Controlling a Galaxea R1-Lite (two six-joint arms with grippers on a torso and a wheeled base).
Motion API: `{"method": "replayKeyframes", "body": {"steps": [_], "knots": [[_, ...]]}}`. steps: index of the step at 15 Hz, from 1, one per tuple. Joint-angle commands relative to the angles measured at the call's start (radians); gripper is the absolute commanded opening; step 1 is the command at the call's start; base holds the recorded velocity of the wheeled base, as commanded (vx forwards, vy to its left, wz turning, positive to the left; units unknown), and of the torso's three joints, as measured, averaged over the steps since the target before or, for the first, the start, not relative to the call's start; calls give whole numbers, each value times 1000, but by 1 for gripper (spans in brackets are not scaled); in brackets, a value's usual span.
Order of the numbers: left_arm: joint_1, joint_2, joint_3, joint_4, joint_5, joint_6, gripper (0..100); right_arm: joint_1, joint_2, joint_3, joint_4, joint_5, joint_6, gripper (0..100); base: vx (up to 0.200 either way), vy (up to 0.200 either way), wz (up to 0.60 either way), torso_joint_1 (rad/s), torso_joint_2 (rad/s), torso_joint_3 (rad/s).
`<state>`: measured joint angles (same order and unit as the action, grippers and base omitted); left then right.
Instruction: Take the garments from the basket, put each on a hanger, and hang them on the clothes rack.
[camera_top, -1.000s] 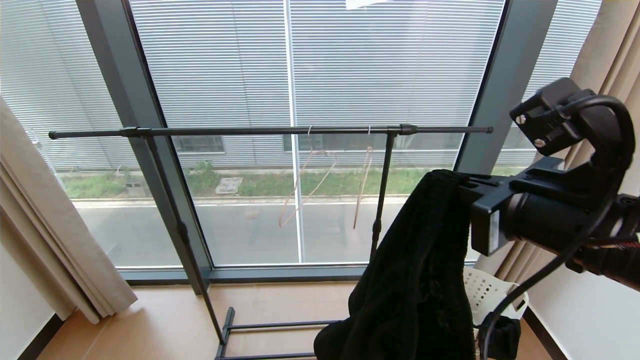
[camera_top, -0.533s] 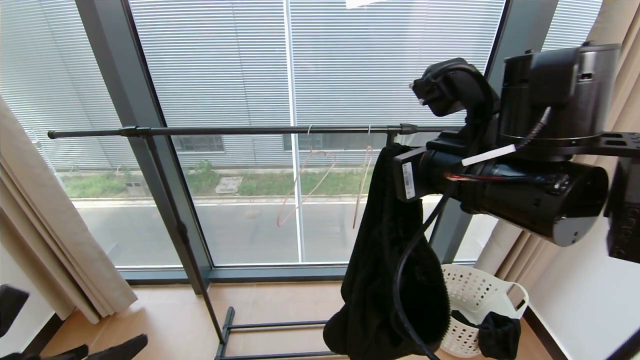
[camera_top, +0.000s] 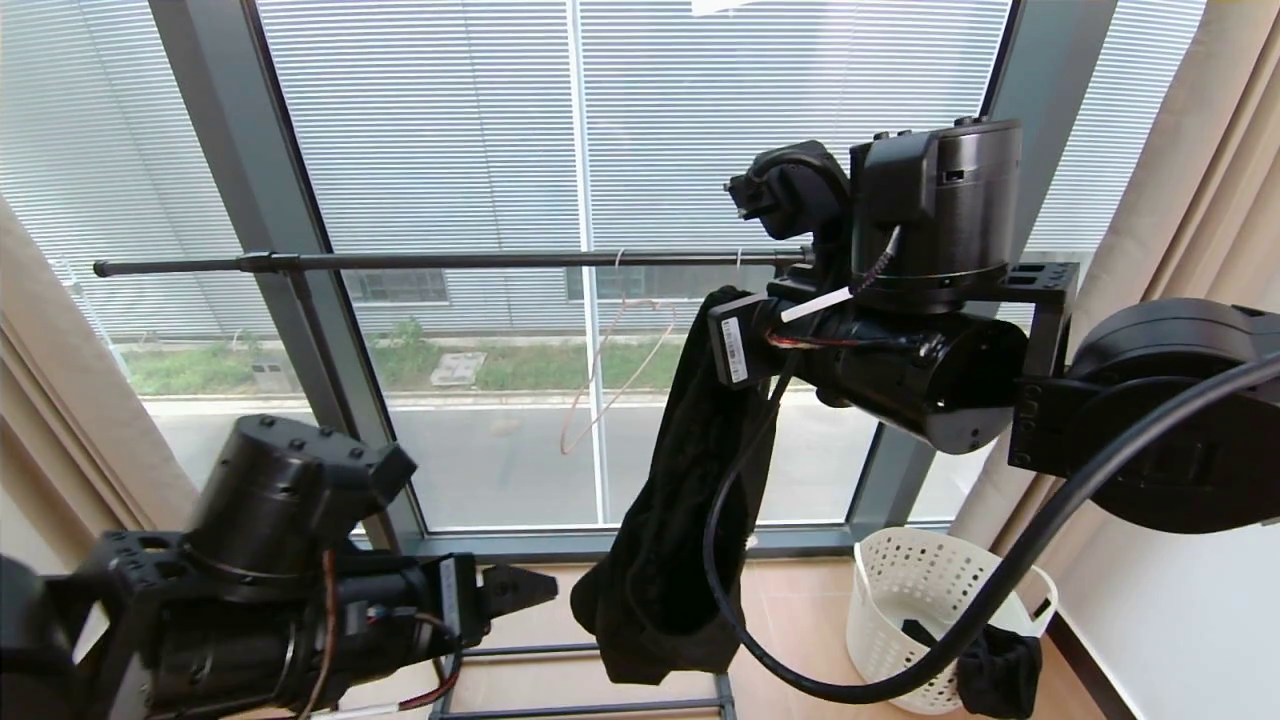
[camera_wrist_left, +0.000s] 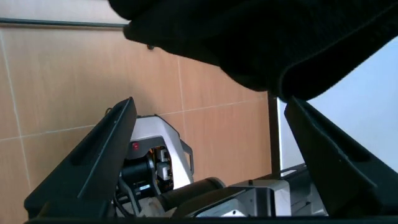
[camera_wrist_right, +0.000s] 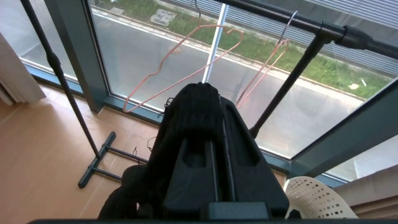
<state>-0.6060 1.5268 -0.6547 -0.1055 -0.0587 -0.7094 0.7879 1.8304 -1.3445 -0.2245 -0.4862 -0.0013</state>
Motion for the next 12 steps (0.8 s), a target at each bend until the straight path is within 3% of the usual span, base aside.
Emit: {"method": "replayKeyframes", "body": {"steps": [1, 5, 7, 12], "knots": [[-40, 134, -102, -2, -3, -15, 100, 17, 38, -24, 1, -3, 1, 0, 0, 0, 0, 0, 0, 0], [-71, 207, -229, 0, -7, -7, 100, 27, 44, -24, 1, -5, 14, 0, 0, 0, 0, 0, 0, 0], [-127, 234, -240, 0, -3, -7, 100, 27, 41, -24, -1, -15, 15, 0, 0, 0, 0, 0, 0, 0], [-143, 322, -296, -2, 2, -5, 100, 30, 27, -10, 1, -19, 50, 0, 0, 0, 0, 0, 0, 0]]}}
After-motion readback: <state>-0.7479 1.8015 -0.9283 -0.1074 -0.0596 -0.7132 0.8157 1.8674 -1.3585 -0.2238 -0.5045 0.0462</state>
